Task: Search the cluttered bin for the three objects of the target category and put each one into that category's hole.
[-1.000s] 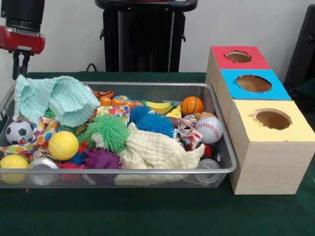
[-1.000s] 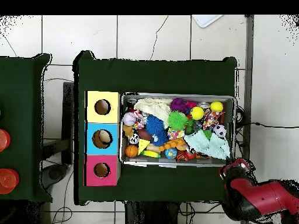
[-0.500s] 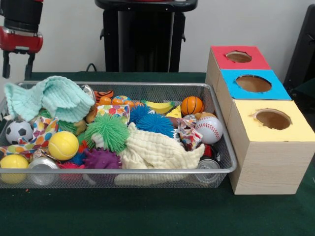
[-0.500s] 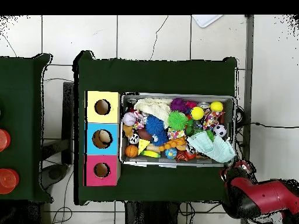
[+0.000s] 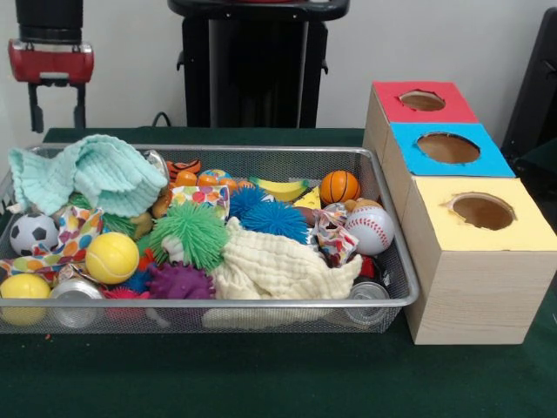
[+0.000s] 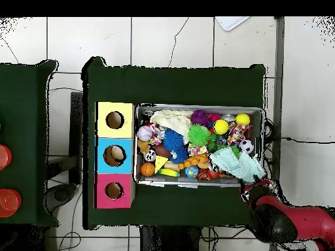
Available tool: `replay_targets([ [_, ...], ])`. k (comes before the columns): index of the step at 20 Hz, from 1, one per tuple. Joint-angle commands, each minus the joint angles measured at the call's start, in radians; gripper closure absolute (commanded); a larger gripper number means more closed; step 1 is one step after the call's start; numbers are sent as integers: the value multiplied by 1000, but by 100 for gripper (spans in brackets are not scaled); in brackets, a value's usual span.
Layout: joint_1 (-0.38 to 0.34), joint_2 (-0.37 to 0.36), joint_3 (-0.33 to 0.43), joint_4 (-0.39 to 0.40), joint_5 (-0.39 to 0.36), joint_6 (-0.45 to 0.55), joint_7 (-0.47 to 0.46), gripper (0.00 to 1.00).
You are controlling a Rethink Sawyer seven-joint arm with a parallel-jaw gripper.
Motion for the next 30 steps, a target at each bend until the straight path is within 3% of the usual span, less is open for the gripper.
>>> replay_targets([
  [1, -5, 2, 155, 129, 235, 190, -98, 0],
  [5, 38, -49, 154, 192, 317, 166, 2, 0],
  [11, 154, -67, 73, 224, 293, 37, 110, 0],
  [15, 271, -16, -39, 221, 230, -126, 222, 0],
  [19, 422, 30, -188, 191, 224, -285, 308, 0],
  [25, 556, 122, -341, 168, 282, -464, 303, 0],
  [30, 632, 204, -416, 149, 336, -560, 288, 0],
])
